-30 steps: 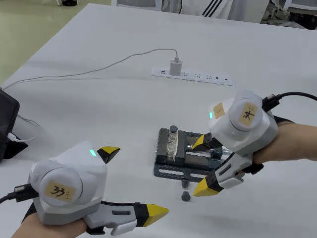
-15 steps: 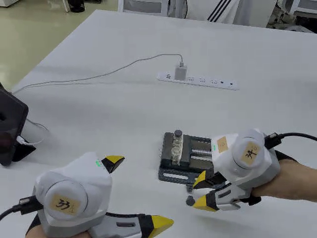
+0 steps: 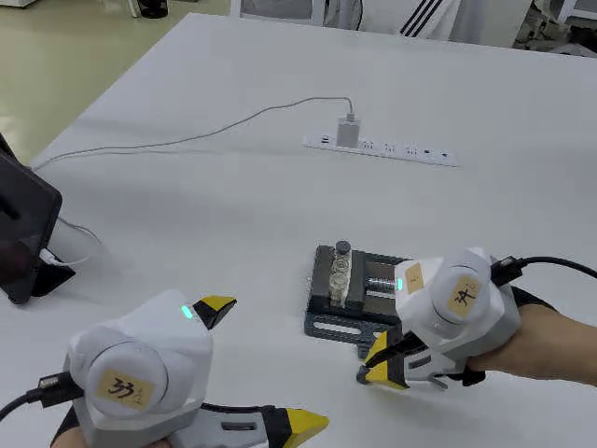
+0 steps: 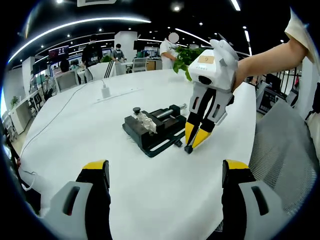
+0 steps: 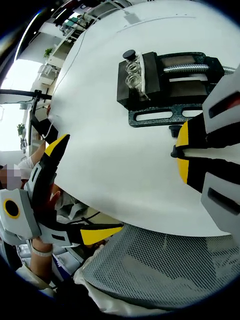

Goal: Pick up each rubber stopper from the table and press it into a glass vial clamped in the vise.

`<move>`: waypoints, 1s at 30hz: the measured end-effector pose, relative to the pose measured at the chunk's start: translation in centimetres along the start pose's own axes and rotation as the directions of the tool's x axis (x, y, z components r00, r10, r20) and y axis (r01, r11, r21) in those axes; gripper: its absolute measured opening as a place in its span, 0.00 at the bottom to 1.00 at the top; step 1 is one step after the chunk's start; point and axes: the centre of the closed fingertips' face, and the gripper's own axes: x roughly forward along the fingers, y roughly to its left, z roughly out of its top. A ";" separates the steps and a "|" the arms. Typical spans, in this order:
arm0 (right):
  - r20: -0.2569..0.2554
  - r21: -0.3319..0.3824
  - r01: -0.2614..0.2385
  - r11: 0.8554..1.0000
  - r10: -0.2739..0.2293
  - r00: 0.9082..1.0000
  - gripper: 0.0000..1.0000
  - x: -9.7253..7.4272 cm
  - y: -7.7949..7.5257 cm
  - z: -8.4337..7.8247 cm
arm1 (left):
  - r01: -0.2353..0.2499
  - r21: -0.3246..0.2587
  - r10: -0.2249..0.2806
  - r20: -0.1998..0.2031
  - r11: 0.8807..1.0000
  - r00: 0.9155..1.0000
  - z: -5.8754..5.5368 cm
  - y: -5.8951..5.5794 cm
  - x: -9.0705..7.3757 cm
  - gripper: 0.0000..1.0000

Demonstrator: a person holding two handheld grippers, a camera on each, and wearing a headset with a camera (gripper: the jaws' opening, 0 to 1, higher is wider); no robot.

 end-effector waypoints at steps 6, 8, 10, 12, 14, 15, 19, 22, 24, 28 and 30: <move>0.002 0.002 -0.006 1.000 0.006 1.000 0.01 0.2 0.0 0.0 | 0.001 -0.005 -0.001 -0.004 1.000 1.000 -0.3 0.1 0.1 0.92; 0.003 0.000 -0.007 1.000 0.007 1.000 0.01 0.2 0.0 0.1 | 0.000 -0.005 0.000 -0.005 1.000 1.000 -0.3 0.1 0.1 0.92; 0.000 0.001 -0.005 1.000 0.005 1.000 0.01 0.2 0.0 0.1 | 0.001 -0.006 -0.001 -0.004 1.000 1.000 -0.2 0.1 0.1 0.92; -0.001 0.025 -0.002 1.000 0.002 1.000 0.00 0.2 0.0 0.1 | 0.000 -0.008 0.000 -0.002 1.000 1.000 -0.3 0.1 0.1 0.92; -0.001 0.071 0.000 0.997 0.000 1.000 0.00 0.2 -0.1 0.1 | -0.001 -0.008 0.001 -0.003 1.000 1.000 -0.3 0.1 0.1 0.92; 0.002 0.077 0.001 0.997 -0.001 1.000 0.00 0.2 -0.1 0.1 | -0.001 -0.008 0.001 -0.002 1.000 1.000 -0.3 0.1 0.1 0.92; 0.006 0.111 0.000 0.994 -0.001 1.000 0.00 0.2 -0.1 0.1 | 0.001 -0.007 -0.001 0.000 1.000 1.000 -0.3 0.0 0.2 0.92; 0.005 0.122 0.000 0.993 -0.001 1.000 0.00 0.1 -0.1 0.1 | 0.001 -0.007 -0.001 0.004 1.000 1.000 -0.2 0.0 0.2 0.92; 0.009 0.130 0.001 0.991 -0.002 1.000 0.00 0.1 -0.1 0.1 | -0.001 -0.005 0.001 0.006 1.000 1.000 -0.1 0.0 0.2 0.92; 0.030 0.178 0.003 0.984 -0.008 1.000 0.00 0.1 -0.2 0.1 | -0.001 -0.004 0.001 0.012 1.000 1.000 0.1 0.0 0.3 0.92; 0.055 0.224 -0.002 0.975 -0.010 0.998 0.00 0.0 -0.2 0.4 | 0.001 -0.003 -0.001 0.014 1.000 1.000 0.1 0.0 0.3 0.91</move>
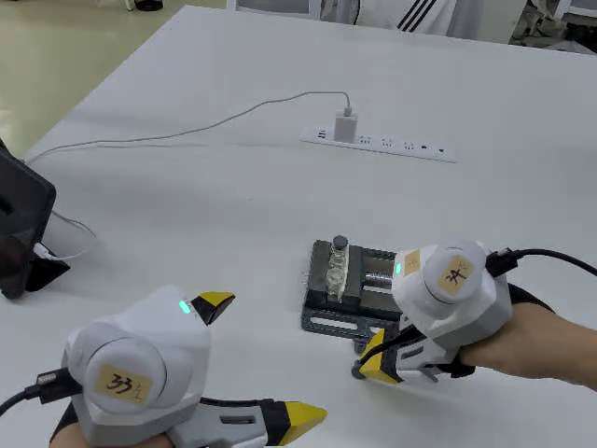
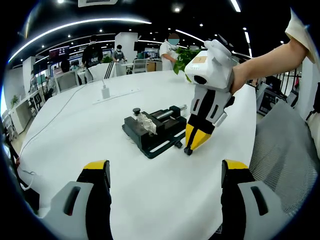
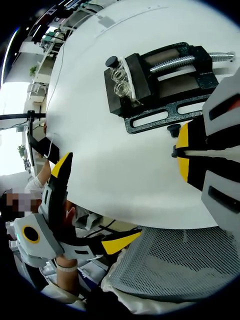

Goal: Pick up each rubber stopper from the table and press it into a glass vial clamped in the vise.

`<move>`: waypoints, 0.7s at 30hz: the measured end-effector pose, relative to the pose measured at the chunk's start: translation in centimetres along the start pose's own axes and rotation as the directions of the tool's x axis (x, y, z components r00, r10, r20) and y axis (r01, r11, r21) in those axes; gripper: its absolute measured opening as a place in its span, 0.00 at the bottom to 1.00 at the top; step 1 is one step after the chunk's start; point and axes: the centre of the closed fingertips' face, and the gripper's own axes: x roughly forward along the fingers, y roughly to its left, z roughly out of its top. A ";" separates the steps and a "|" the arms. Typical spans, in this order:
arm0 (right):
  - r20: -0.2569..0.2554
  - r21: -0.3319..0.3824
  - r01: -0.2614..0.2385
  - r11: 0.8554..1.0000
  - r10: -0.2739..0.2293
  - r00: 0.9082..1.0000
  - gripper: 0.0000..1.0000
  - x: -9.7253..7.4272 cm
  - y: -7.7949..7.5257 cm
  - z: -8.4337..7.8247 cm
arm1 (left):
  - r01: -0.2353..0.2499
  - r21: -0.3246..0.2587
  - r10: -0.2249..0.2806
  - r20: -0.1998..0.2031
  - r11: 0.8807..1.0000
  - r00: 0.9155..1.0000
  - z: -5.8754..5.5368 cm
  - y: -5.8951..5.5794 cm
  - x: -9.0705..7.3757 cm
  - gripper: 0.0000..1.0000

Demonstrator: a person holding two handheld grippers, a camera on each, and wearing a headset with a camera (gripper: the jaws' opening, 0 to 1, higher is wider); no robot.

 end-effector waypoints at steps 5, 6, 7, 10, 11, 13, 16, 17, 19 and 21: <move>0.086 0.141 -0.011 0.990 -0.001 0.996 0.00 -0.7 -0.3 0.8 | 0.003 0.010 -0.003 0.006 1.000 1.000 0.2 -0.1 0.0 0.90; 0.119 0.184 -0.024 0.983 0.001 0.993 0.00 -1.0 -0.3 1.2 | 0.006 0.015 -0.006 0.008 1.000 1.000 0.3 -0.2 0.0 0.89; 0.139 0.216 -0.031 0.976 0.001 0.990 0.00 -1.2 -0.4 1.4 | 0.007 0.019 -0.007 0.011 1.000 1.000 0.4 -0.2 0.0 0.89; 0.217 0.313 -0.087 0.946 0.018 0.976 0.00 -2.1 -0.3 2.3 | 0.010 0.031 -0.011 0.021 0.999 1.000 0.7 -0.3 0.1 0.87; 0.247 0.351 -0.109 0.930 0.020 0.969 0.00 -2.5 -0.2 2.7 | 0.011 0.036 -0.012 0.027 0.999 1.000 0.9 -0.4 0.1 0.86; 0.315 0.412 -0.166 0.896 0.032 0.949 0.00 -3.2 0.0 3.6 | 0.013 0.055 -0.016 0.045 0.998 0.999 1.4 -0.5 0.1 0.84; 0.408 0.485 -0.260 0.835 0.047 0.912 0.00 -4.2 0.5 4.9 | 0.016 0.075 -0.020 0.062 0.997 0.998 2.0 -0.7 0.2 0.80; 0.434 0.507 -0.287 0.813 0.047 0.900 0.00 -4.5 0.5 5.3 | 0.018 0.086 -0.024 0.068 0.996 0.997 2.2 -0.8 0.2 0.77; 0.495 0.546 -0.359 0.757 0.054 0.867 0.00 -5.3 0.8 6.1 | 0.026 0.101 -0.035 0.088 0.995 0.996 2.8 -1.0 0.1 0.70; 0.539 0.567 -0.414 0.713 0.059 0.840 0.00 -5.8 1.3 6.7 | 0.030 0.112 -0.042 0.107 0.993 0.993 3.4 -1.2 0.1 0.65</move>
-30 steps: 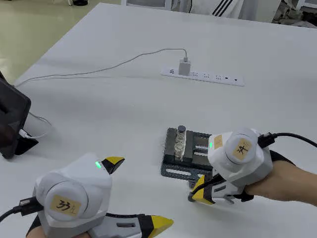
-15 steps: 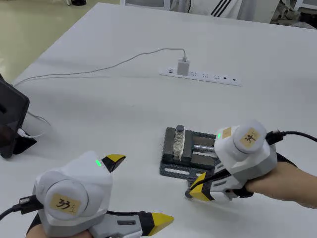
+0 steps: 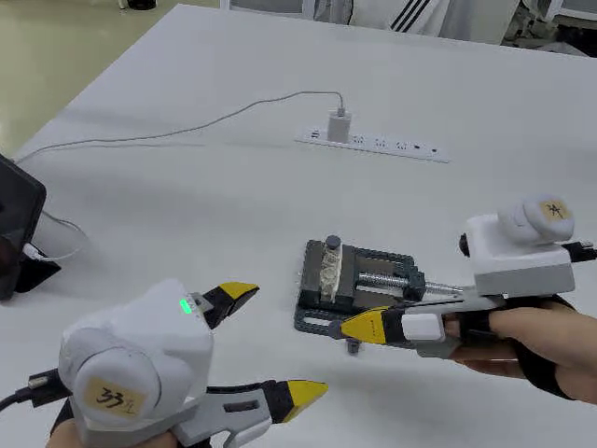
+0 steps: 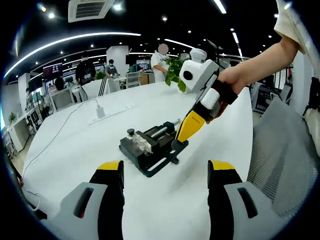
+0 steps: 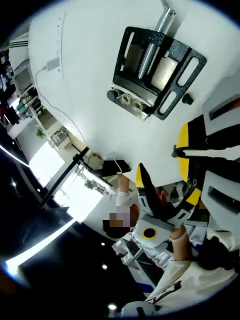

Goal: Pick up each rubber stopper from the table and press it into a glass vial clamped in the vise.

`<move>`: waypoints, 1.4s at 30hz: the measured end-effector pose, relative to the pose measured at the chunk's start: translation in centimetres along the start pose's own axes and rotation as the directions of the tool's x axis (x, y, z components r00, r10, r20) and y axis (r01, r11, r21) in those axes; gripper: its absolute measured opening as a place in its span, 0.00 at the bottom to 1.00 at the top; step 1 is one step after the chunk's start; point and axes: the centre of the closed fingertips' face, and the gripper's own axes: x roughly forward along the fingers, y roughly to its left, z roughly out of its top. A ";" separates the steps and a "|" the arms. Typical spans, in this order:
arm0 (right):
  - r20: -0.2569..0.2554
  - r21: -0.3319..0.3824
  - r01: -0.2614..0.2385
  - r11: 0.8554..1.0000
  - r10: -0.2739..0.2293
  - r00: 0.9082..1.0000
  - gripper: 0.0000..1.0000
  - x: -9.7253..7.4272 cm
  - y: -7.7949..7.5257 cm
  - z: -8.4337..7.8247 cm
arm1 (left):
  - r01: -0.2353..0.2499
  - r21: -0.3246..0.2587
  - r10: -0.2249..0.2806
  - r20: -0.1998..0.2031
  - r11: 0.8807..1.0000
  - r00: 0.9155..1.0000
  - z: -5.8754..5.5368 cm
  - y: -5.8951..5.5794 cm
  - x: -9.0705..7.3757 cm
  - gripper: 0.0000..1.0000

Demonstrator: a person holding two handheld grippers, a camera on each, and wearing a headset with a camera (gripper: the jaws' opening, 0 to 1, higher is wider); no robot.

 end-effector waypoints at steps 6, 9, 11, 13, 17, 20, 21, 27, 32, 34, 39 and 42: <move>0.059 0.144 -0.100 0.985 0.092 0.994 0.00 0.0 2.1 0.2 | 0.036 0.017 -0.037 0.040 0.999 0.999 1.3 -0.6 0.2 0.48; 0.092 0.213 -0.150 0.965 0.133 0.987 0.00 0.0 3.0 0.2 | 0.062 0.029 -0.064 0.056 0.998 0.996 1.8 -1.1 0.3 0.37; 0.114 0.274 -0.182 0.944 0.156 0.981 0.00 0.0 3.4 0.3 | 0.072 0.036 -0.074 0.062 0.997 0.995 2.0 -1.4 0.4 0.31; 0.133 0.334 -0.221 0.916 0.186 0.973 0.00 -0.1 3.9 0.3 | 0.078 0.033 -0.080 0.072 0.996 0.994 2.4 -1.6 0.4 0.30; 0.191 0.435 -0.281 0.855 0.217 0.957 0.00 -0.3 4.2 0.8 | 0.087 0.038 -0.090 0.084 0.996 0.992 2.7 -1.8 0.4 0.24; 0.205 0.480 -0.295 0.826 0.221 0.954 0.00 -0.5 4.2 0.8 | 0.089 0.034 -0.092 0.096 0.995 0.991 3.0 -1.9 0.4 0.20; 0.202 0.487 -0.295 0.822 0.223 0.954 0.00 -0.5 4.2 0.7 | 0.089 0.032 -0.092 0.100 0.996 0.991 3.1 -1.9 0.4 0.19; 0.220 0.542 -0.320 0.778 0.235 0.947 0.00 -0.7 4.0 0.6 | 0.097 0.021 -0.099 0.110 0.995 0.989 3.3 -1.9 0.4 0.11; 0.197 0.543 -0.318 0.777 0.250 0.948 0.00 -0.8 3.7 0.3 | 0.103 0.018 -0.104 0.109 0.995 0.989 3.2 -2.0 0.3 0.09; 0.200 0.548 -0.320 0.772 0.251 0.947 0.00 -0.8 3.5 0.3 | 0.108 0.015 -0.109 0.107 0.994 0.988 3.1 -2.1 0.3 0.08; 0.196 0.539 -0.321 0.779 0.254 0.947 0.00 -0.8 3.4 0.4 | 0.118 0.015 -0.119 0.099 0.993 0.988 2.9 -2.3 0.3 0.05; 0.192 0.534 -0.318 0.783 0.254 0.948 0.00 -0.8 3.2 0.3 | 0.117 0.011 -0.117 0.102 0.993 0.988 2.9 -2.3 0.3 0.05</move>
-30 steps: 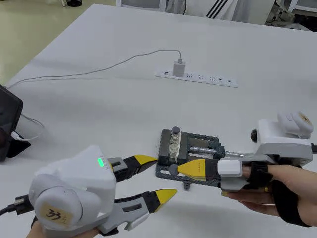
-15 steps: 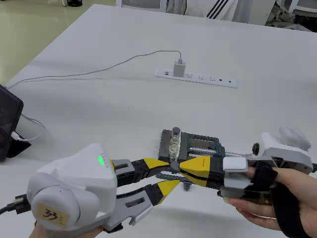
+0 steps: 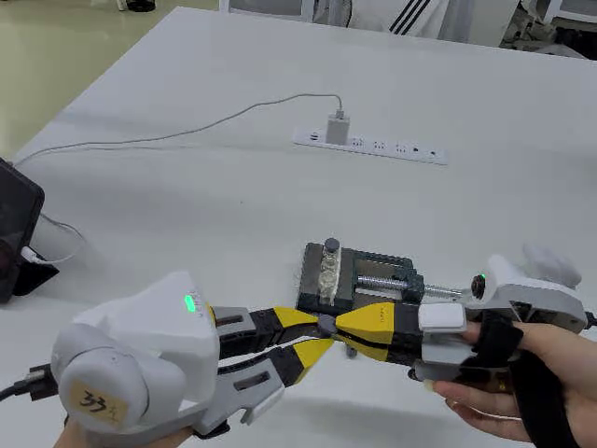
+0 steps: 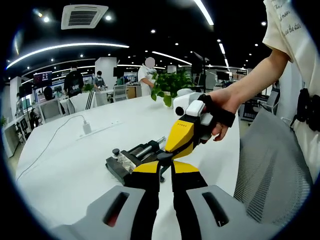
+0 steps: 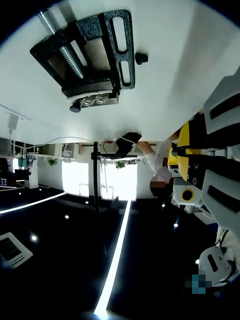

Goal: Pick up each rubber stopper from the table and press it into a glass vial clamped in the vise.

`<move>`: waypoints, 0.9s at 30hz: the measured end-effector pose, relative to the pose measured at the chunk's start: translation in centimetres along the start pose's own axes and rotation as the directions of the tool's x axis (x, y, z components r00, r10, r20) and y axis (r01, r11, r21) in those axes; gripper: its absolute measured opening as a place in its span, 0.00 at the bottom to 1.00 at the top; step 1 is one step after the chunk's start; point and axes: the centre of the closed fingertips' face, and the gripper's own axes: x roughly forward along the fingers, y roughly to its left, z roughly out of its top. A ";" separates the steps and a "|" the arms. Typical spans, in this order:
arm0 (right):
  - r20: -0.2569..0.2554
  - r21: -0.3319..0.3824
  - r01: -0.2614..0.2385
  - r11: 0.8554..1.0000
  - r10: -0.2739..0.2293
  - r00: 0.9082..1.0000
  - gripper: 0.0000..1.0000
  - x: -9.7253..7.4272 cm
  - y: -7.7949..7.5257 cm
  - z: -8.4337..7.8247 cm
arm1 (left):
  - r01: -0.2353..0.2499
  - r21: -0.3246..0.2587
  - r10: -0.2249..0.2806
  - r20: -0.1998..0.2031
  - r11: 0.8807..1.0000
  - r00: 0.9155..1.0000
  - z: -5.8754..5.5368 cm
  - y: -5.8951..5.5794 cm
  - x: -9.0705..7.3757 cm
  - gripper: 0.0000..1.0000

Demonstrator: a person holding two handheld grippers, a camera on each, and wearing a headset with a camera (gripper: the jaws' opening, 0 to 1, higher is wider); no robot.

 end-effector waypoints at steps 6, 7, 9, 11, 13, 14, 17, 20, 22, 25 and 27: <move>-0.005 -0.012 0.006 1.000 -0.006 1.000 0.00 0.0 -0.2 -0.2 | 0.006 0.000 -0.006 -0.004 1.000 1.000 0.0 -0.1 0.0 0.04; -0.005 -0.012 0.007 1.000 -0.007 1.000 0.00 0.0 -0.2 -0.2 | 0.008 -0.002 -0.008 -0.004 1.000 1.000 0.0 -0.2 0.0 0.04; -0.007 -0.017 0.007 1.000 -0.007 1.000 0.00 0.0 -0.3 -0.3 | 0.011 -0.008 -0.011 -0.003 1.000 1.000 0.0 -0.2 0.1 0.04; -0.008 -0.019 0.005 1.000 -0.005 1.000 0.00 0.0 -0.3 -0.3 | 0.011 -0.007 -0.011 -0.005 1.000 1.000 -0.1 -0.2 0.0 0.04; -0.008 -0.019 0.004 1.000 -0.004 1.000 0.00 0.0 -0.4 -0.4 | 0.013 -0.014 -0.013 -0.005 1.000 1.000 -0.1 -0.3 0.0 0.04; -0.009 -0.027 0.003 1.000 -0.003 1.000 0.00 0.0 -0.4 -0.4 | 0.013 -0.015 -0.013 -0.006 1.000 1.000 -0.1 -0.2 0.0 0.04; -0.012 -0.054 -0.001 0.999 0.001 1.000 0.00 0.1 -0.3 -0.5 | 0.017 -0.023 -0.017 -0.004 1.000 1.000 -0.1 -0.3 0.0 0.04; -0.016 -0.067 -0.008 0.998 0.006 1.000 0.00 0.0 -0.2 -0.7 | 0.020 -0.027 -0.020 -0.002 0.999 1.000 -0.1 -0.3 0.0 0.03; -0.018 -0.081 -0.010 0.997 0.009 1.000 0.00 0.0 -0.2 -0.8 | 0.022 -0.030 -0.022 -0.002 0.999 1.000 -0.1 -0.3 0.0 0.03; -0.022 -0.093 -0.013 0.996 0.011 1.000 0.00 0.0 -0.1 -0.9 | 0.027 -0.040 -0.027 0.000 0.999 1.000 0.0 -0.4 0.1 0.03; -0.024 -0.105 -0.016 0.994 0.014 1.000 0.00 0.0 -0.1 -0.9 | 0.028 -0.043 -0.028 0.002 0.999 1.000 0.0 -0.4 0.1 0.03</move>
